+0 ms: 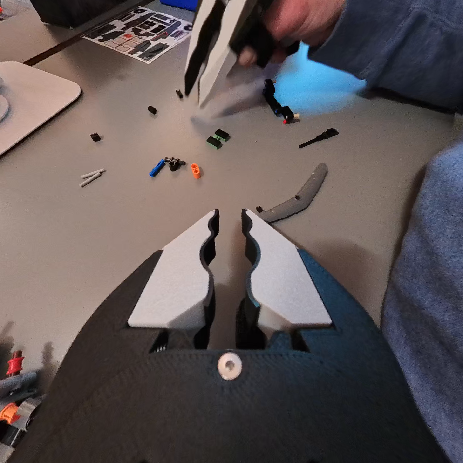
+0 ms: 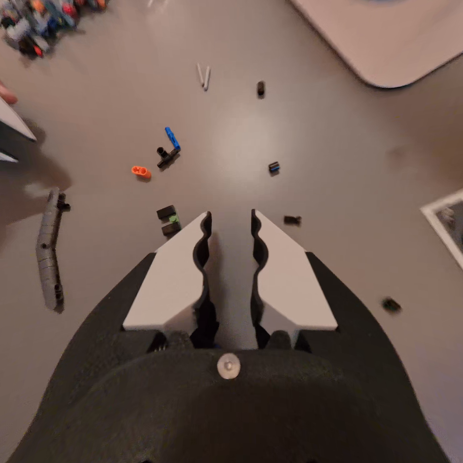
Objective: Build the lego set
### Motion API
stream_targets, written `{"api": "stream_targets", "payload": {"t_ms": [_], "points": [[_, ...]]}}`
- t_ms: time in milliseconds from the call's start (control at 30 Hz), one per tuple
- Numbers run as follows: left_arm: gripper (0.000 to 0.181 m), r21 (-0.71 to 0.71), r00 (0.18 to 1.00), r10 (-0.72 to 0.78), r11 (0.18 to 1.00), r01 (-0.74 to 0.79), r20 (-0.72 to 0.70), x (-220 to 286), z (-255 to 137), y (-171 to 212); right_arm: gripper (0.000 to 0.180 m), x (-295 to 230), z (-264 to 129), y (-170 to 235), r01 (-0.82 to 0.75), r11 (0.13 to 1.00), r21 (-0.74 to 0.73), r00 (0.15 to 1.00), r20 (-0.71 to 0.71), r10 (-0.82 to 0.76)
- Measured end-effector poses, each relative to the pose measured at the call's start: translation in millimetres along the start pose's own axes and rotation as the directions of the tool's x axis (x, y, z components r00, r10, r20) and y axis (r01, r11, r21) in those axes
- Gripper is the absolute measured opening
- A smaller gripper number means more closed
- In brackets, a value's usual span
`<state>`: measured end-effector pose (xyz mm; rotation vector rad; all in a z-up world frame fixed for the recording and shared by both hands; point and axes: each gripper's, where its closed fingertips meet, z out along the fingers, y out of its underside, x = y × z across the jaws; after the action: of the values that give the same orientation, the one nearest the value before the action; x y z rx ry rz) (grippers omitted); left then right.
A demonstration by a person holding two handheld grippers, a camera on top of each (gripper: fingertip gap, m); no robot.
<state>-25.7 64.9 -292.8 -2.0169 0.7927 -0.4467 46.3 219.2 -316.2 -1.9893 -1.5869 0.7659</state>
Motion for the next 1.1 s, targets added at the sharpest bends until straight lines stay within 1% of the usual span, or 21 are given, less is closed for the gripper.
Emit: {"api": "stream_targets", "payload": {"t_ms": [67, 133, 200, 267, 333, 467, 633, 700, 767, 800, 833, 1100], "points": [[0.016, 0.001, 1.0, 0.0, 1.0, 0.0, -0.004, 1, 1, -1, 0.03, 14, -34, -2, -0.07, 0.992, 0.101, 0.992, -0.095, 0.08], [0.016, 0.005, 1.0, 0.0, 1.0, 0.001, -0.009, 2, 1, -2, 0.026, 36, -75, 4, -0.153, 0.967, 0.205, 0.964, -0.187, 0.192], [0.016, 0.007, 1.0, 0.0, 1.0, 0.0, -0.015, 3, 2, -2, 0.021, 57, -106, 23, -0.203, 0.95, 0.237, 0.923, -0.278, 0.267], [0.016, 0.007, 1.0, 0.001, 1.0, -0.001, -0.021, 6, 3, -3, 0.021, 66, -120, 37, -0.237, 0.94, 0.244, 0.901, -0.307, 0.306], [0.016, 0.007, 1.0, 0.005, 1.0, -0.005, -0.025, 8, 3, -3, 0.021, 66, -115, 45, -0.245, 0.948, 0.204, 0.902, -0.311, 0.3], [0.016, 0.003, 1.0, 0.016, 1.0, -0.016, -0.019, 9, 2, -4, 0.024, 67, -89, 63, -0.214, 0.975, 0.05, 0.913, -0.344, 0.218], [0.016, 0.013, 1.0, 0.009, 1.0, -0.008, -0.024, 7, 2, -5, 0.022, 74, -72, 78, -0.188, 0.981, -0.037, 0.925, -0.344, 0.164], [0.016, 0.009, 1.0, 0.012, 1.0, -0.012, -0.029, 8, 3, -4, 0.023, 77, -68, 82, -0.197, 0.979, -0.048, 0.927, -0.335, 0.17], [0.015, 0.009, 0.999, 0.014, 1.0, -0.014, -0.03, 9, 4, -5, 0.016, 77, -66, 80, -0.207, 0.978, -0.03, 0.93, -0.316, 0.187], [0.015, 0.009, 1.0, 0.013, 1.0, -0.013, -0.029, 8, 4, -5, 0.009, 77, -65, 79, -0.2, 0.979, -0.031, 0.934, -0.309, 0.181], [0.015, 0.008, 1.0, 0.013, 1.0, -0.012, -0.027, 8, 4, -5, 0.008, 77, -64, 78, -0.199, 0.979, -0.033, 0.935, -0.306, 0.18], [0.016, 0.003, 1.0, 0.014, 1.0, -0.014, -0.013, 8, 6, -7, 0.006, 57, -59, 70, -0.164, 0.987, -0.007, 0.96, -0.229, 0.158]]}}
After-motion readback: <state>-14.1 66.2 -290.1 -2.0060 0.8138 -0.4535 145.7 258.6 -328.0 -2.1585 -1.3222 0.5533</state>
